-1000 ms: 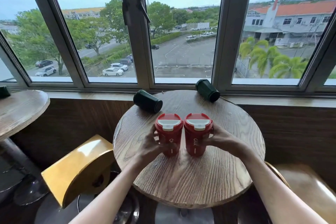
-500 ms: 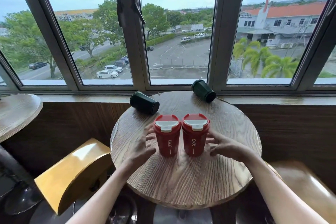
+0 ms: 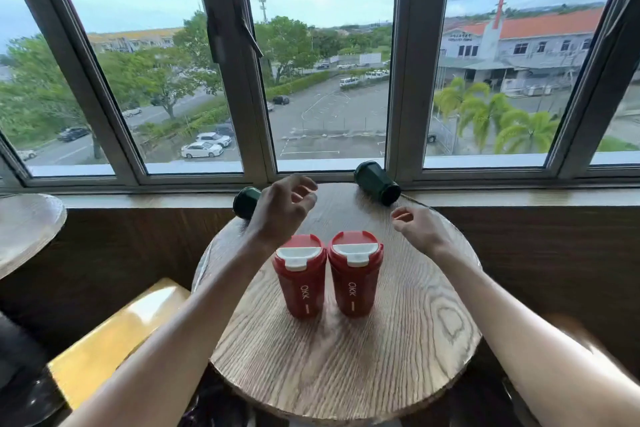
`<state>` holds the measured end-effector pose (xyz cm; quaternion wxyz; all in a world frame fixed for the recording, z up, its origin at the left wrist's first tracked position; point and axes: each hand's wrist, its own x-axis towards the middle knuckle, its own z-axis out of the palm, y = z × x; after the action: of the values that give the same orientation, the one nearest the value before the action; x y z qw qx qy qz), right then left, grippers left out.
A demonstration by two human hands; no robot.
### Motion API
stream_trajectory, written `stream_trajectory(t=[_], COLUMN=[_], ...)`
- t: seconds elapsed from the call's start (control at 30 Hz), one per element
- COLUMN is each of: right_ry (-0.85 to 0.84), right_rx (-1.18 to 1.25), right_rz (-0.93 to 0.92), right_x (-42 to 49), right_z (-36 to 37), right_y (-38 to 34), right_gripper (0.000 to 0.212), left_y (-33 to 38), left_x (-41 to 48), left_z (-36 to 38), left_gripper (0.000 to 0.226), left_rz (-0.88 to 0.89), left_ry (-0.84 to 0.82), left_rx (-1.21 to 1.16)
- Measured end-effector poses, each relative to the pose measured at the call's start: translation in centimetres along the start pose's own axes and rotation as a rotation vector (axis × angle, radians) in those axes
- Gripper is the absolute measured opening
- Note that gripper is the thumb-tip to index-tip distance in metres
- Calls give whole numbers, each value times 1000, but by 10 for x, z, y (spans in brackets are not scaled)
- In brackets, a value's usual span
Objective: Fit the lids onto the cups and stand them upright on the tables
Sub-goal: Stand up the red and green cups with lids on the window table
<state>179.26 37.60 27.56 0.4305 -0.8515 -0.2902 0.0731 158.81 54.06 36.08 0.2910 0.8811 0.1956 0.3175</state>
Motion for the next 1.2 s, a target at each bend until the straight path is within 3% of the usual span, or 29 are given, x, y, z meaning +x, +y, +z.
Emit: stream_trajectory(t=[0.2,0.37,0.47,0.63,0.93,1.07,1.2], right_ry=[-14,-82,-138,-196,-164,-144,-114], right_rx=[-160,-303,-336,-365,-286,-104,159], right_rz=[-56,-91,-32,21,55,-94,-283], right_x=[95,169,198,216,232,212,169], right_z=[0,12,21,40,48,48,46], right_y=[3,3,2,8,40,45,41], right_gripper=[50,65,74,90,81,98,86], left_y=[46,70,77,80,74,72,70], left_x=[2,-13,-21,-34,-37,-38,-40], left_z=[27,61,78,93,104,106,107], left_gripper=[16,27,44,56,56,53,54], left_rz=[-33,-334,-580,-828,-896,-882,-867], left_ry=[-112,48,51,69,163,196,213], left_rx=[209,549,715,744,721,716,721])
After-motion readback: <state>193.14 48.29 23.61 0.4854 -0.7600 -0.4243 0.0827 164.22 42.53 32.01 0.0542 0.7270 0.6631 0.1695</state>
